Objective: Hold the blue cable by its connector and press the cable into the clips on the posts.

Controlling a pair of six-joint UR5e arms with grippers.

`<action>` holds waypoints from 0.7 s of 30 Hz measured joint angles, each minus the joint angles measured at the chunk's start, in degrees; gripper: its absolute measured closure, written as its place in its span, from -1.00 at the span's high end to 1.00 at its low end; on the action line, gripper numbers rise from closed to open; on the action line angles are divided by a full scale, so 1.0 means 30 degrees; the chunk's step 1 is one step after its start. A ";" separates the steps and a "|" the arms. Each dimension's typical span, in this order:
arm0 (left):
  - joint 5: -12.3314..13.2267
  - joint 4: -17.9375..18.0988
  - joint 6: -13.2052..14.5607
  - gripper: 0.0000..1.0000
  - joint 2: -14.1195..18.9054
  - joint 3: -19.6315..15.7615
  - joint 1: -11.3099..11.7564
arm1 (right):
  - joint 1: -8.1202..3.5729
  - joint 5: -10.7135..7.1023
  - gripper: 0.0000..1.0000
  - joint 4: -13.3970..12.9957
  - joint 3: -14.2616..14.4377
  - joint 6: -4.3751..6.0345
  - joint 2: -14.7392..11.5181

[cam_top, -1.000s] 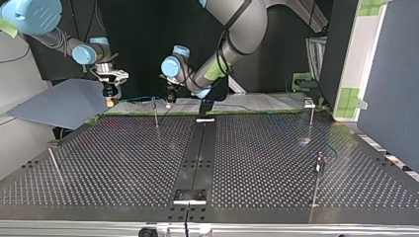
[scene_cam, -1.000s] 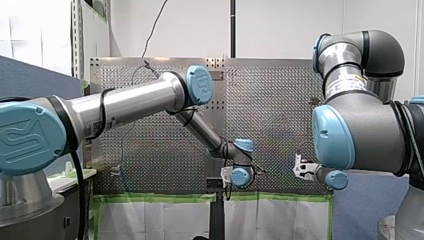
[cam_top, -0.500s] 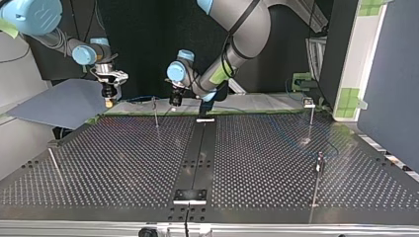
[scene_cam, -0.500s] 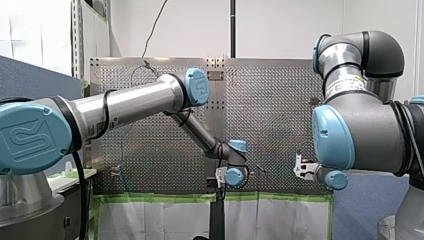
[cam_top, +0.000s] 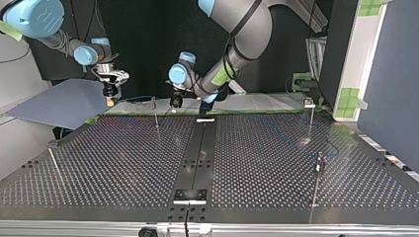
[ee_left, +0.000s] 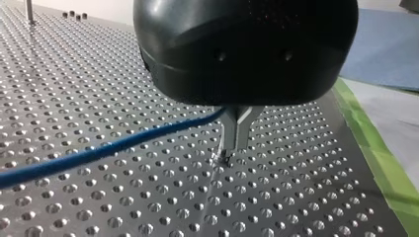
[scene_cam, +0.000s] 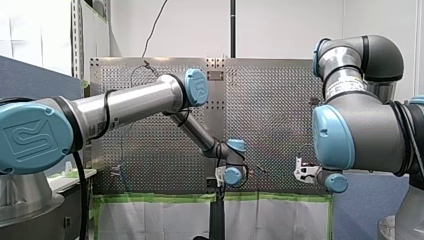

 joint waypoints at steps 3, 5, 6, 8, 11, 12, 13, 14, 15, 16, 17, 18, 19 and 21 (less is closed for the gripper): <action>0.0062 -0.0088 0.0006 -1.00 -0.0217 0.0073 0.0025 | -0.0004 0.0017 -0.97 0.0001 -0.0030 0.0002 0.0015; 0.0141 -0.0305 0.0037 -1.00 -0.0494 0.0282 -0.0011 | -0.0003 0.0035 -0.97 0.0001 -0.0051 0.0017 0.0019; 0.0187 -0.0412 0.0047 -1.00 -0.0627 0.0395 -0.0033 | -0.0005 0.0050 -0.97 0.0009 -0.0072 0.0028 0.0021; 0.0331 -0.0619 0.0051 -1.00 -0.0932 0.0661 -0.0074 | -0.0008 0.0107 -0.97 0.0016 -0.0108 0.0039 0.0024; 0.0515 -0.0785 0.0029 -1.00 -0.1332 0.0983 -0.0089 | -0.0011 0.0210 -0.97 0.0017 -0.0189 0.0065 0.0041; 0.0545 -0.0811 0.0021 -1.00 -0.1405 0.1039 -0.0085 | -0.0012 0.0237 -0.97 0.0020 -0.0236 0.0076 0.0047; 0.0566 -0.0837 0.0013 -1.00 -0.1456 0.1087 -0.0081 | -0.0013 0.0259 -0.97 0.0024 -0.0274 0.0085 0.0050; 0.0580 -0.0873 0.0006 -1.00 -0.1501 0.1139 -0.0076 | -0.0013 0.0280 -0.97 0.0025 -0.0307 0.0098 0.0051; 0.0582 -0.0909 0.0003 -1.00 -0.1521 0.1171 -0.0066 | -0.0013 0.0304 -0.97 0.0026 -0.0358 0.0114 0.0055; 0.0583 -0.0944 0.0000 -1.00 -0.1532 0.1199 -0.0054 | -0.0013 0.0320 -0.97 0.0027 -0.0393 0.0120 0.0060; 0.0585 -0.0990 -0.0002 -1.00 -0.1544 0.1231 -0.0040 | -0.0012 0.0338 -0.97 0.0023 -0.0427 0.0126 0.0066; 0.0586 -0.1019 -0.0004 -1.00 -0.1546 0.1254 -0.0029 | -0.0019 0.0370 -0.97 0.0018 -0.0467 0.0132 0.0073; 0.0586 -0.1050 -0.0004 -1.00 -0.1542 0.1274 -0.0017 | -0.0027 0.0396 -0.97 0.0011 -0.0495 0.0136 0.0076; 0.0577 -0.1147 -0.0005 -1.00 -0.1546 0.1304 0.0002 | -0.0047 0.0437 -0.97 0.0012 -0.0583 0.0140 0.0119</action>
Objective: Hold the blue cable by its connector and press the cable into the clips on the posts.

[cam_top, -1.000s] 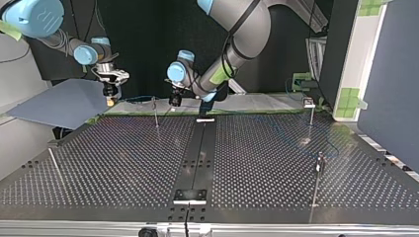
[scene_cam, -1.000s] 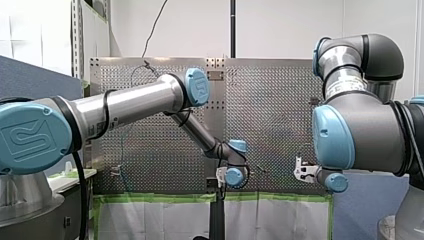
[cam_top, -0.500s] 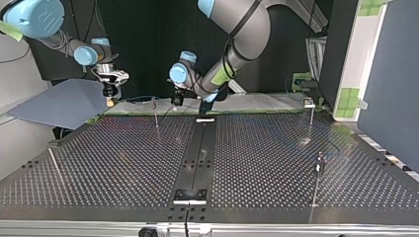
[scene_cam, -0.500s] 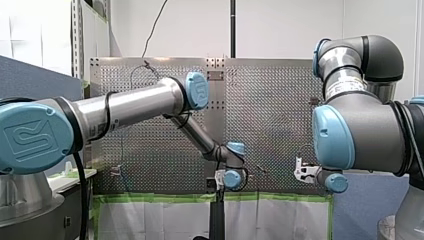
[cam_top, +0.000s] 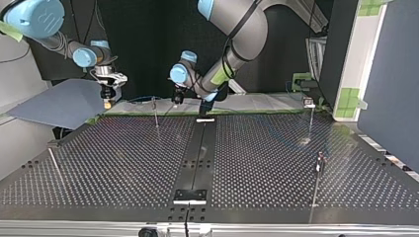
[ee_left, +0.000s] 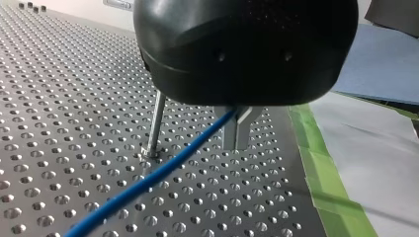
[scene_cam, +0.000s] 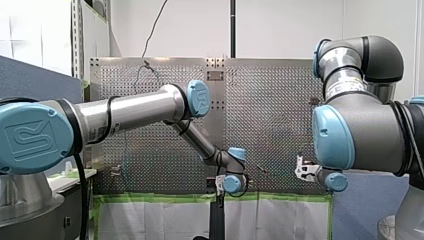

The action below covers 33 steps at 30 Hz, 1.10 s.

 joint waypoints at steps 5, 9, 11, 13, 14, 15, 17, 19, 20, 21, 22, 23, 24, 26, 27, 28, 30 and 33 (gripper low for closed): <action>-0.0069 -0.0157 -0.0001 -1.00 -0.0011 0.0039 0.0016 | -0.0035 0.0011 -0.97 0.0305 -0.0533 -0.0073 0.0505; -0.0173 -0.0215 -0.0001 -1.00 -0.0011 0.0041 0.0033 | -0.0103 0.0047 -0.97 0.0934 -0.1100 -0.0151 0.0828; -0.0262 -0.0223 0.0009 -1.00 0.0001 0.0046 0.0037 | -0.0121 0.0067 -0.97 0.1076 -0.1309 -0.0152 0.0869; -0.0333 -0.0227 0.0012 -1.00 0.0005 0.0049 0.0039 | -0.0132 0.0091 -0.97 0.1123 -0.1520 -0.0121 0.0892; -0.0399 -0.0219 0.0013 -1.00 0.0005 0.0060 0.0041 | -0.0133 0.0093 -0.97 0.1141 -0.1614 -0.0104 0.0897; -0.0465 -0.0208 0.0016 -1.00 0.0007 0.0080 0.0041 | -0.0136 0.0093 -0.97 0.1177 -0.1750 -0.0079 0.0905; -0.0644 -0.0181 0.0022 -1.00 0.0007 0.0148 0.0031 | -0.0137 0.0090 -0.97 0.1248 -0.1946 -0.0047 0.0912; -0.0798 -0.0146 0.0021 -1.00 0.0009 0.0220 0.0004 | -0.0141 0.0077 -0.97 0.1300 -0.2136 -0.0005 0.0920; -0.0918 -0.0123 0.0020 -1.00 0.0009 0.0279 -0.0018 | -0.0141 0.0069 -0.97 0.1309 -0.2204 0.0021 0.0925; -0.1016 -0.0106 0.0021 -1.00 0.0010 0.0328 -0.0035 | -0.0141 0.0058 -0.97 0.1312 -0.2275 0.0048 0.0936; -0.1112 -0.0091 0.0018 -1.00 0.0011 0.0375 -0.0047 | -0.0140 0.0052 -0.97 0.1307 -0.2315 0.0067 0.0944; -0.1235 -0.0078 0.0016 -1.00 0.0012 0.0422 -0.0058 | -0.0142 0.0042 -0.97 0.1300 -0.2346 0.0080 0.0954; -0.1327 -0.0071 0.0017 -1.00 0.0012 0.0455 -0.0063 | -0.0142 0.0030 -0.97 0.1285 -0.2371 0.0085 0.0961; -0.1493 -0.0054 0.0022 -1.00 0.0011 0.0532 -0.0069 | -0.0152 0.0003 -0.97 0.1265 -0.2387 0.0077 0.0978; -0.1537 -0.0043 0.0027 -1.00 0.0012 0.0570 -0.0075 | -0.0170 -0.0019 -0.97 0.1247 -0.2400 0.0063 0.1007; -0.1566 -0.0027 0.0033 -1.00 0.0012 0.0611 -0.0082 | -0.0179 -0.0037 -0.97 0.1228 -0.2409 0.0056 0.1045; -0.1584 0.0055 0.0055 -1.00 0.0012 0.0716 -0.0091 | -0.0194 -0.0079 -0.97 0.1162 -0.2463 0.0041 0.1192; -0.1495 0.0314 0.0092 -1.00 0.0013 0.0856 -0.0097 | -0.0224 -0.0116 -0.97 0.1069 -0.2578 0.0002 0.1508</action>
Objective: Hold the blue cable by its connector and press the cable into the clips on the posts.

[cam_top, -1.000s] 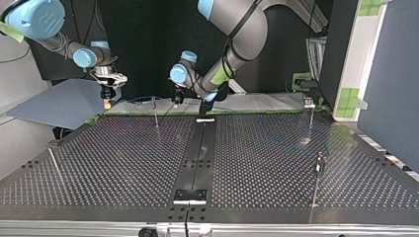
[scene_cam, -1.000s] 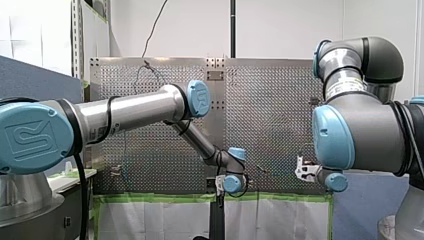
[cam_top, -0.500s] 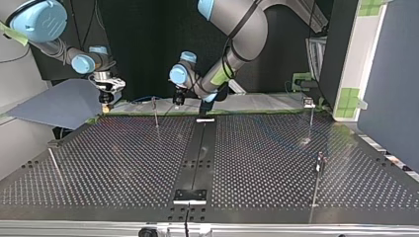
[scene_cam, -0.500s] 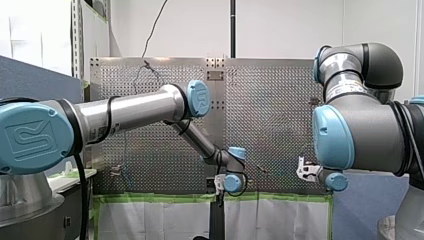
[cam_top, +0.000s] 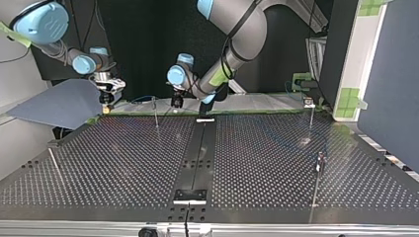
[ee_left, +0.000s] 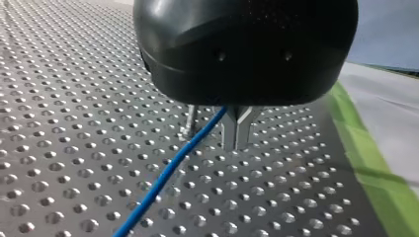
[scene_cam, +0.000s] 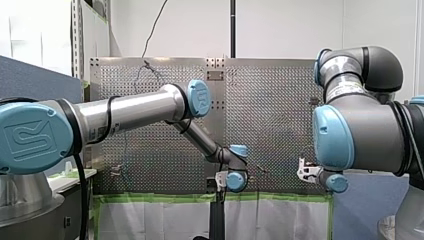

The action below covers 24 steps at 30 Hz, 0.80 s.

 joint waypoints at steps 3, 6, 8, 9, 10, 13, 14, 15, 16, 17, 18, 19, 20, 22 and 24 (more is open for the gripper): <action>0.0159 0.0391 0.0092 -1.00 -0.0001 0.0044 -0.0046 | -0.0072 0.0032 -0.97 0.0012 -0.0112 -0.0036 0.0208; 0.0142 0.0701 0.0166 -1.00 0.0000 0.0044 -0.0115 | -0.0197 0.0097 -0.97 0.0070 -0.0253 -0.0053 0.0279; 0.0052 0.0783 0.0186 -1.00 -0.0001 0.0043 -0.0150 | -0.0269 0.0117 -0.97 0.0094 -0.0350 -0.0044 0.0294; 0.0015 0.0800 0.0190 -1.00 -0.0001 0.0044 -0.0156 | -0.0317 0.0111 -0.97 0.0096 -0.0406 -0.0039 0.0297; -0.0023 0.0812 0.0192 -1.00 -0.0001 0.0044 -0.0154 | -0.0355 0.0102 -0.97 0.0092 -0.0441 -0.0041 0.0298; -0.0128 0.0814 0.0207 -1.00 0.0000 0.0045 -0.0154 | -0.0462 0.0039 -0.97 0.0070 -0.0519 -0.0046 0.0301; -0.0175 0.0815 0.0214 -1.00 0.0000 0.0034 -0.0156 | -0.0484 -0.0004 -0.97 0.0064 -0.0532 -0.0043 0.0302; -0.0210 0.0818 0.0217 -1.00 0.0000 0.0019 -0.0160 | -0.0502 -0.0069 -0.97 0.0053 -0.0544 -0.0043 0.0305; -0.0251 0.0822 0.0225 -1.00 -0.0001 0.0000 -0.0161 | -0.0518 -0.0114 -0.97 0.0042 -0.0549 -0.0049 0.0305; -0.0313 0.0825 0.0237 -1.00 -0.0004 -0.0032 -0.0157 | -0.0534 -0.0155 -0.97 0.0014 -0.0551 -0.0055 0.0306; -0.0353 0.0827 0.0256 -1.00 -0.0003 -0.0059 -0.0152 | -0.0556 -0.0209 -0.97 -0.0057 -0.0555 -0.0050 0.0305; -0.0384 0.0829 0.0284 -1.00 -0.0001 -0.0082 -0.0151 | -0.0571 -0.0257 -0.97 -0.0139 -0.0563 -0.0041 0.0305; -0.0413 0.0830 0.0326 -1.00 -0.0001 -0.0109 -0.0145 | -0.0585 -0.0309 -0.97 -0.0224 -0.0579 -0.0028 0.0307; -0.0415 0.0836 0.0378 -1.00 -0.0001 -0.0136 -0.0134 | -0.0604 -0.0452 -0.97 -0.0379 -0.0636 0.0002 0.0306; -0.0352 0.0847 0.0411 -1.00 -0.0001 -0.0141 -0.0130 | -0.0612 -0.0604 -0.97 -0.0499 -0.0698 0.0020 0.0306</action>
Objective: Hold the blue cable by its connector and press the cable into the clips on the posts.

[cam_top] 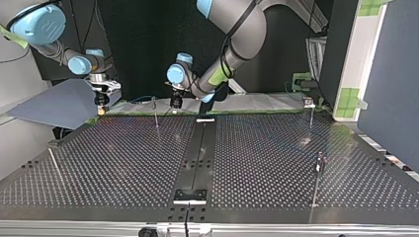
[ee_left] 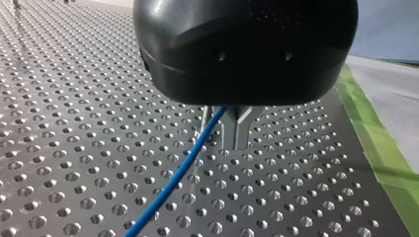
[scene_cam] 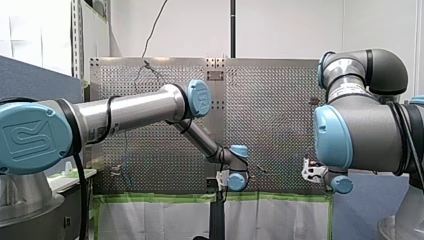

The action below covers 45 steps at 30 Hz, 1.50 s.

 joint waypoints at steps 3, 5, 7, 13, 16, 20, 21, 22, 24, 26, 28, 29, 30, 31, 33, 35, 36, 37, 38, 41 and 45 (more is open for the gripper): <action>0.0045 0.0010 0.0006 -1.00 -0.0001 -0.0001 -0.0002 | -0.0004 -0.0227 -0.97 -0.0099 -0.0081 0.0046 0.0000; -0.0035 0.0003 0.0007 -1.00 0.0000 0.0001 -0.0021 | -0.0007 -0.0308 -0.97 -0.0129 -0.0106 0.0088 0.0012; -0.0124 -0.0004 0.0012 -1.00 -0.0001 -0.0007 -0.0035 | -0.0009 -0.0397 -0.97 -0.0202 -0.0128 0.0148 0.0022; -0.0209 -0.0013 0.0022 -1.00 0.0000 -0.0005 -0.0045 | -0.0009 -0.0907 -0.97 -0.0581 -0.0137 0.0297 0.0041; -0.0205 -0.0014 0.0022 -1.00 0.0000 -0.0005 -0.0065 | -0.0009 -0.1067 -0.97 -0.0763 -0.0137 0.0352 0.0054; -0.0257 -0.0014 -0.0080 -1.00 0.0000 -0.0004 -0.0063 | -0.0005 -0.1258 -0.97 -0.0904 -0.0134 0.0469 0.0056; -0.0273 -0.0015 -0.0140 -1.00 0.0000 -0.0004 -0.0061 | 0.0002 -0.1295 -0.97 -0.0916 -0.0134 0.0486 0.0057; -0.0285 -0.0015 -0.0197 -1.00 0.0000 -0.0006 -0.0059 | 0.0006 -0.1314 -0.97 -0.0922 -0.0133 0.0494 0.0061; -0.0272 -0.0006 -0.0262 -1.00 0.0002 -0.0011 -0.0047 | 0.0012 -0.1341 -0.97 -0.0916 -0.0133 0.0498 0.0077; -0.0141 0.0004 -0.0181 -0.58 0.0002 -0.0012 -0.0057 | 0.0016 -0.1348 -0.97 -0.0911 -0.0131 0.0493 0.0081; 0.0034 0.0010 -0.0010 0.00 0.0010 -0.0008 -0.0070 | 0.0020 -0.1353 -0.97 -0.0906 -0.0131 0.0488 0.0083; 0.0101 0.0011 0.0148 0.37 0.0016 -0.0011 -0.0084 | 0.0019 -0.1354 -0.97 -0.0906 -0.0131 0.0486 0.0084; 0.0102 0.0013 0.0282 0.37 0.0028 -0.0017 -0.0095 | 0.0019 -0.1356 -0.97 -0.0904 -0.0132 0.0484 0.0085; 0.0070 0.0010 0.0421 0.37 0.0044 -0.0036 -0.0108 | 0.0019 -0.1356 -0.97 -0.0904 -0.0133 0.0483 0.0089; -0.0140 0.0020 0.0743 0.37 0.0116 -0.0155 -0.0145 | 0.0019 -0.1357 -0.97 -0.0914 -0.0132 0.0483 0.0106; -0.0232 0.0093 0.0887 0.37 0.0185 -0.0312 -0.0176 | 0.0019 -0.1357 -0.97 -0.0915 -0.0133 0.0482 0.0110; -0.0195 0.0122 0.0907 0.37 0.0211 -0.0370 -0.0183 | 0.0018 -0.1356 -0.97 -0.0913 -0.0133 0.0482 0.0111; -0.0124 0.0148 0.0916 0.50 0.0233 -0.0424 -0.0187 | 0.0016 -0.1357 -0.97 -0.0910 -0.0132 0.0483 0.0112; -0.0002 0.0175 0.0923 0.61 0.0255 -0.0490 -0.0194 | 0.0017 -0.1357 -0.97 -0.0908 -0.0131 0.0481 0.0112; 0.0436 0.0197 0.0987 1.00 0.0301 -0.0591 -0.0218 | 0.0004 -0.1357 -0.97 -0.0917 -0.0133 0.0495 0.0115; 0.1013 0.0037 0.1348 1.00 0.0362 -0.0650 -0.0310 | -0.0004 -0.1356 -0.97 -0.0928 -0.0138 0.0508 0.0131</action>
